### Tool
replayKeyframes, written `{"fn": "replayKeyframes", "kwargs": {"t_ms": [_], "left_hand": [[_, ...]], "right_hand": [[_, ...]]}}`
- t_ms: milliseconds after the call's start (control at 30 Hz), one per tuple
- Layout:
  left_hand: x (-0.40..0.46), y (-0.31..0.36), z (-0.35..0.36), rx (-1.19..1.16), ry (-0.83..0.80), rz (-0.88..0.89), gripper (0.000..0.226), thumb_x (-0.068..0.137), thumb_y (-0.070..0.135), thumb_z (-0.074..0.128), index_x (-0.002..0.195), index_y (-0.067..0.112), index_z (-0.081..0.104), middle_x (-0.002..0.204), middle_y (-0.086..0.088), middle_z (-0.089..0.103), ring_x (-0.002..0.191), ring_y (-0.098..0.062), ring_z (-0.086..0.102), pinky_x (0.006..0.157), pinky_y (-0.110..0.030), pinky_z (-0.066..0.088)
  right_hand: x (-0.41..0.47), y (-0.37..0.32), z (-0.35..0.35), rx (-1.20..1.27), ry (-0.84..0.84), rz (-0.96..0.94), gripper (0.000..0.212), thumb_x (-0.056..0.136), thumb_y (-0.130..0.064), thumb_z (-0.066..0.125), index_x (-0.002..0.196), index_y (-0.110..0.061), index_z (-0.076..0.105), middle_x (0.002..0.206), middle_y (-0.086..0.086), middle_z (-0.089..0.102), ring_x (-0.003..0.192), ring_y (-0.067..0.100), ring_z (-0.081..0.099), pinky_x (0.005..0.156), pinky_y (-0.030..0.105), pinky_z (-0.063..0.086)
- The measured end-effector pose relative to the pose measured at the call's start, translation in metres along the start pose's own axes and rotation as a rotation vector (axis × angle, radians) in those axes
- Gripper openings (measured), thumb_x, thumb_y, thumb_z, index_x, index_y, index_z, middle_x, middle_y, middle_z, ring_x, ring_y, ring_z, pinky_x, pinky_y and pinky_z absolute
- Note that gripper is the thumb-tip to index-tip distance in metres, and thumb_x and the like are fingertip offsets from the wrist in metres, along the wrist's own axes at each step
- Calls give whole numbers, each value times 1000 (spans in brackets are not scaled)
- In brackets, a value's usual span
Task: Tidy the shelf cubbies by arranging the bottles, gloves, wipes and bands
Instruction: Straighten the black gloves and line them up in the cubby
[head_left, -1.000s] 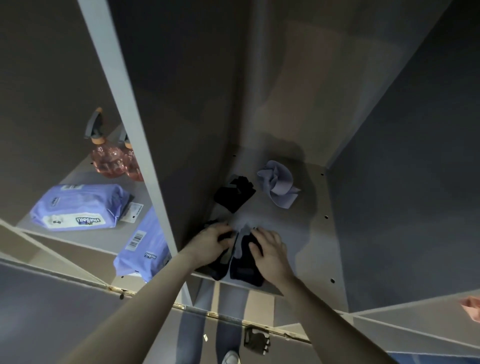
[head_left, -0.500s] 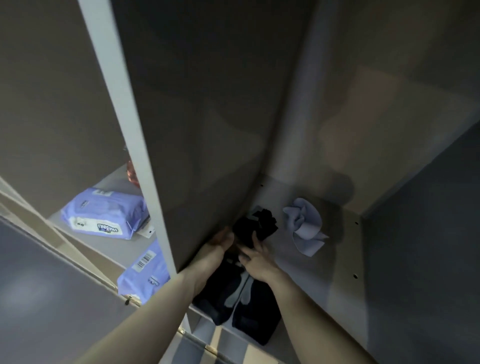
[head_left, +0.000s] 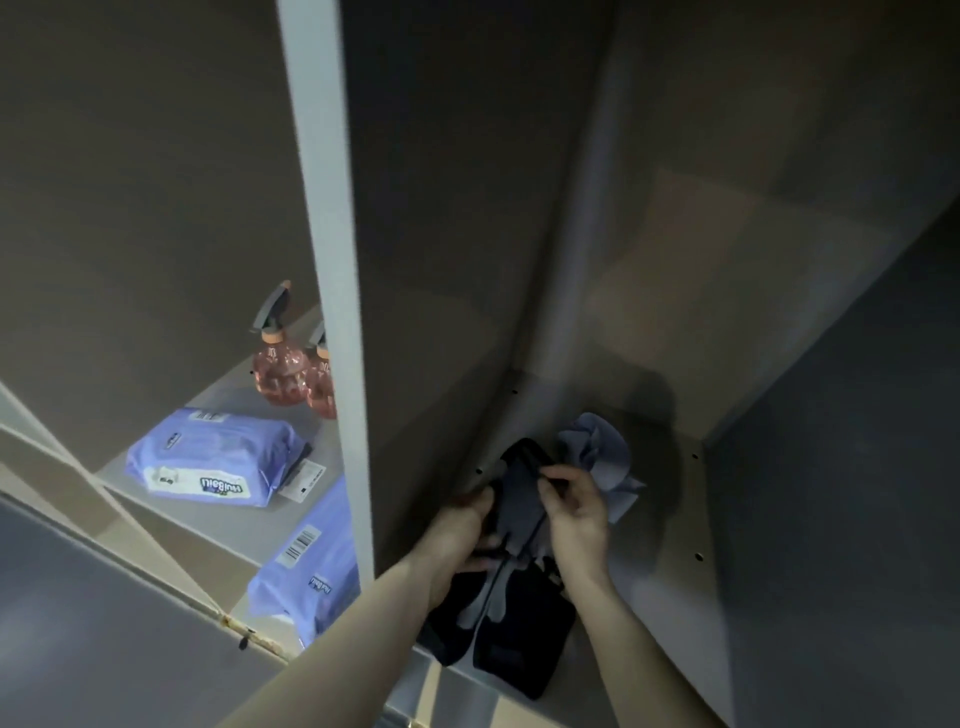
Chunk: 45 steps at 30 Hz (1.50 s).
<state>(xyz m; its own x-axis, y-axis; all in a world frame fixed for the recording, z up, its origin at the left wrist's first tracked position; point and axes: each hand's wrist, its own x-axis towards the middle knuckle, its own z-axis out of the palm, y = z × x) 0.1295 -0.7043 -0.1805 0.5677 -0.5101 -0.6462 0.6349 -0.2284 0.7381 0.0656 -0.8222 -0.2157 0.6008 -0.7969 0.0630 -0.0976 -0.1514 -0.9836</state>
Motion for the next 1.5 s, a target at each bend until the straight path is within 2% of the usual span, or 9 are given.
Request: {"fn": "replayKeyframes", "kwargs": {"t_ms": [133,300,500,633,733,867,1000,1267,1500], "left_hand": [[-13,3,13,-325,-218,-53,54,94,53,43,122,9,57,121,-15,63,105,-29,64,76,-38,57],[-38,16,3,-525,-347,-44,56,90,48,53,118,1,61,109,-20,67,87,-29,66,69,-37,59],[-55,7,-16,-342,-312,149,29,97,4,47,125,2,55,118,-21,63,95,-29,64,73,-35,58],[-72,-4,-21,-273,-405,227,29,96,3,48,123,5,58,118,-22,64,98,-30,65,83,-40,54],[-80,-17,-20,-295,-476,252,30,94,0,51,122,6,59,113,-19,67,97,-28,66,78,-34,57],[-91,-24,-19,-228,-526,245,30,90,1,58,120,5,61,110,-18,69,97,-28,67,74,-31,56],[-108,-25,-8,-44,-472,331,36,84,1,67,119,6,60,102,-11,72,89,-21,71,70,-26,57],[-128,-51,40,383,-392,629,88,75,18,80,147,29,30,131,7,56,122,-7,53,101,-27,47],[-166,-91,120,498,-331,676,61,90,23,62,146,20,37,133,9,54,120,-6,52,99,-23,44]], "right_hand": [[-35,-37,-12,174,-152,-38,40,86,7,60,113,-22,59,102,-14,70,97,2,66,77,11,49],[-71,-51,-24,-109,-218,-190,36,87,3,62,90,-32,70,95,-16,71,96,2,64,81,12,47],[-100,-63,-28,-124,-167,-280,42,69,-1,50,90,-31,70,113,-8,63,115,13,55,97,26,43],[-116,-78,-20,306,11,267,28,90,-28,54,116,-22,62,120,5,65,110,21,60,87,35,49],[-133,-89,-18,557,-108,529,27,94,-30,52,113,-16,65,109,11,72,102,25,66,87,38,52],[-151,-87,-21,489,-6,350,22,91,-16,59,110,-10,68,105,13,73,93,23,71,69,27,58],[-162,-89,-37,409,108,238,22,91,-11,58,111,-11,67,104,11,73,95,23,71,77,30,58],[-184,-94,-95,562,174,271,23,93,-15,55,109,-8,70,104,15,73,99,30,69,87,39,55],[-210,-77,-179,585,273,260,21,94,-14,54,107,-9,69,100,14,74,91,27,71,79,34,57]]}}
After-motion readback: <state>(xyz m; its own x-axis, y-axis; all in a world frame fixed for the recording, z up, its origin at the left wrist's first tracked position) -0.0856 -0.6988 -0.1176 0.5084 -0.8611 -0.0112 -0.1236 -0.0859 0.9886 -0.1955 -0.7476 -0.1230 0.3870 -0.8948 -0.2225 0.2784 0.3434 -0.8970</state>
